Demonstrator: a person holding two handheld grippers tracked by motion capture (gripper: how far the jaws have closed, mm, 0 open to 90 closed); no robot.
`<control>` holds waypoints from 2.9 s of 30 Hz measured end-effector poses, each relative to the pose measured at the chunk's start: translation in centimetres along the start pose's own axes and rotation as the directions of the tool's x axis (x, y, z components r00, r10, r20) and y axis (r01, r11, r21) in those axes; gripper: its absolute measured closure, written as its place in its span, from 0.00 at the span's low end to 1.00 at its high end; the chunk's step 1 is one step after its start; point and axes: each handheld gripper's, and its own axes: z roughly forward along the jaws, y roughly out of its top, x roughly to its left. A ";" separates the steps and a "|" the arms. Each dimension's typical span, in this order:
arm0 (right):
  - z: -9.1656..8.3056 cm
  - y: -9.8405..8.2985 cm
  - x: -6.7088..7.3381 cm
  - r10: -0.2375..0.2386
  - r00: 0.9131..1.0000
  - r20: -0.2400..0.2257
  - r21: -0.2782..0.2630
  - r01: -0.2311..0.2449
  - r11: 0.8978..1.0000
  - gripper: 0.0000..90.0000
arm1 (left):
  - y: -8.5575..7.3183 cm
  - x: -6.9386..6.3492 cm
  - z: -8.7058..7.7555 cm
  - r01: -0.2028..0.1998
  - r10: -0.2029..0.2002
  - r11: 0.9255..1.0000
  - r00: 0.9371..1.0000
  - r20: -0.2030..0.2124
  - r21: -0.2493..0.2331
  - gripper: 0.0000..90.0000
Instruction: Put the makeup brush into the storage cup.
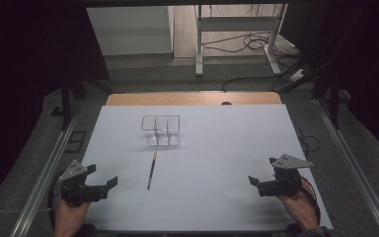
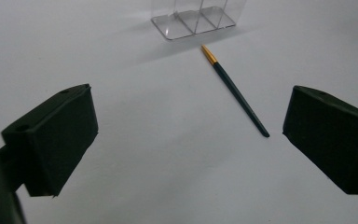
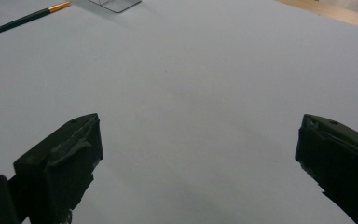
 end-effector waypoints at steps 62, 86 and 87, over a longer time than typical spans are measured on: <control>1.0 0.4 0.5 -0.020 1.000 -0.016 0.051 0.021 0.998 0.00 | 3.3 -1.0 2.6 0.039 -0.039 0.986 0.999 -0.001 0.165 0.10; 1.2 0.3 0.5 -0.025 0.999 -0.023 0.062 0.026 0.998 0.00 | 5.9 -1.8 6.1 0.008 -0.014 0.962 1.000 0.021 0.272 0.11; 1.2 0.3 0.5 -0.024 0.999 -0.023 0.061 0.026 0.998 0.00 | 6.0 -1.8 6.2 0.006 -0.012 0.961 1.000 0.021 0.276 0.11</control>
